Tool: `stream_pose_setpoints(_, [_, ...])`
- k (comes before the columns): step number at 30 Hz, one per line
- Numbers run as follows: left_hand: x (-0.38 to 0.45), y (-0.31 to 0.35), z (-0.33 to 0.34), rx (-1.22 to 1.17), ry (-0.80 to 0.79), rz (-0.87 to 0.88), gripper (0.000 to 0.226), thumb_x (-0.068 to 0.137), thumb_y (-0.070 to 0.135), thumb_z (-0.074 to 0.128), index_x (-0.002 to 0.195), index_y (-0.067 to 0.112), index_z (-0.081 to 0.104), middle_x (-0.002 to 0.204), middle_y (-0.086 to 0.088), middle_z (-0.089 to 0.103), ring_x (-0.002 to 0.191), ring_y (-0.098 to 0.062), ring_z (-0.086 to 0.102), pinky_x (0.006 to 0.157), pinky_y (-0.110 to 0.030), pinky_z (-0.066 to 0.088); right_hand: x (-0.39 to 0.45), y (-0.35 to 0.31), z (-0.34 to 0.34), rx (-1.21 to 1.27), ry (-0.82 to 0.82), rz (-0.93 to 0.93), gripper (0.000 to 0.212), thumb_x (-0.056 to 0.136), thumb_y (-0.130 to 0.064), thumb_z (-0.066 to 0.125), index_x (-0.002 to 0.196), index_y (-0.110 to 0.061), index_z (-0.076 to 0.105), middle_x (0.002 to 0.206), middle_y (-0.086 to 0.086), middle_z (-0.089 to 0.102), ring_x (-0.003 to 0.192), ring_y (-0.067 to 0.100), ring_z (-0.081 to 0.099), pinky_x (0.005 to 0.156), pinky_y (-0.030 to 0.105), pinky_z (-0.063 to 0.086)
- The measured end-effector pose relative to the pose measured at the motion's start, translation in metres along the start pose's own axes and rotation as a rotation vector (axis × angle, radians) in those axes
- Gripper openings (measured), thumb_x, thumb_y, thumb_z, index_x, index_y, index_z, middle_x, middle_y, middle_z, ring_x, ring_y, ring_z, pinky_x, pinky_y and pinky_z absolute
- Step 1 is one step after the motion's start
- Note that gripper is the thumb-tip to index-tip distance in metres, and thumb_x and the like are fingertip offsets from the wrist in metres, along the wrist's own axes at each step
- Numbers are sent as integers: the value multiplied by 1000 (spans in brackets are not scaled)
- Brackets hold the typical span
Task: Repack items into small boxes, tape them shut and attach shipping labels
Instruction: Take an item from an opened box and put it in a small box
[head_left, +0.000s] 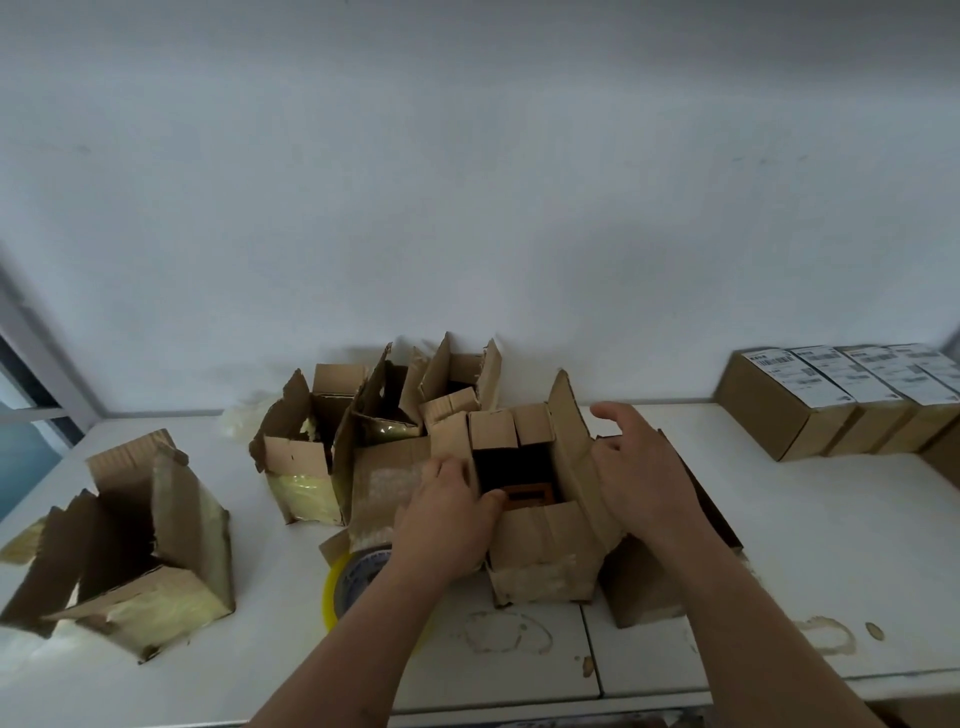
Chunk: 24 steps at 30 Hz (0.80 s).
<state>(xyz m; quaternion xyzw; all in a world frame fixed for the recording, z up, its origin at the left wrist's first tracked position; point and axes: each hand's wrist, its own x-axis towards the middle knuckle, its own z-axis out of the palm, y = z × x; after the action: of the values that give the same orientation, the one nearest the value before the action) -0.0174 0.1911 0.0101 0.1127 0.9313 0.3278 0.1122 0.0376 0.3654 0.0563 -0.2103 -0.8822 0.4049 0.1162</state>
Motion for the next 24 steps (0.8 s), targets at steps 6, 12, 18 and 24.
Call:
stream_pose_setpoints(6, [-6,9,6,-80,10,-50,57,94,29,51,146,18,30,154,3,22,139,-24,31,114,-51,29,1,6,1,-5,9,-23,40,96,-11,39,126,-33,53,58,-6,52,49,6,43,52,19,31])
stream_pose_setpoints(12, [-9,8,-37,-279,-217,-87,91,80,41,77,152,22,25,151,-3,32,130,-21,37,112,-42,35,7,14,2,-20,21,-4,37,97,-11,39,117,-37,54,74,-3,64,55,9,50,54,25,42])
stream_pose_setpoints(18, [-11,14,-42,296,-266,171,136,53,84,66,155,32,-8,163,9,-17,147,-17,-24,121,-49,-9,8,14,2,-12,11,30,34,98,-11,38,106,-42,51,83,-13,60,55,8,50,52,24,39])
stream_pose_setpoints(24, [-7,14,-25,778,-289,238,140,54,91,58,156,23,-10,163,-3,-18,144,-25,-31,118,-51,-18,11,16,-1,-3,-20,47,33,98,-11,38,106,-38,56,84,-11,63,53,10,47,53,26,41])
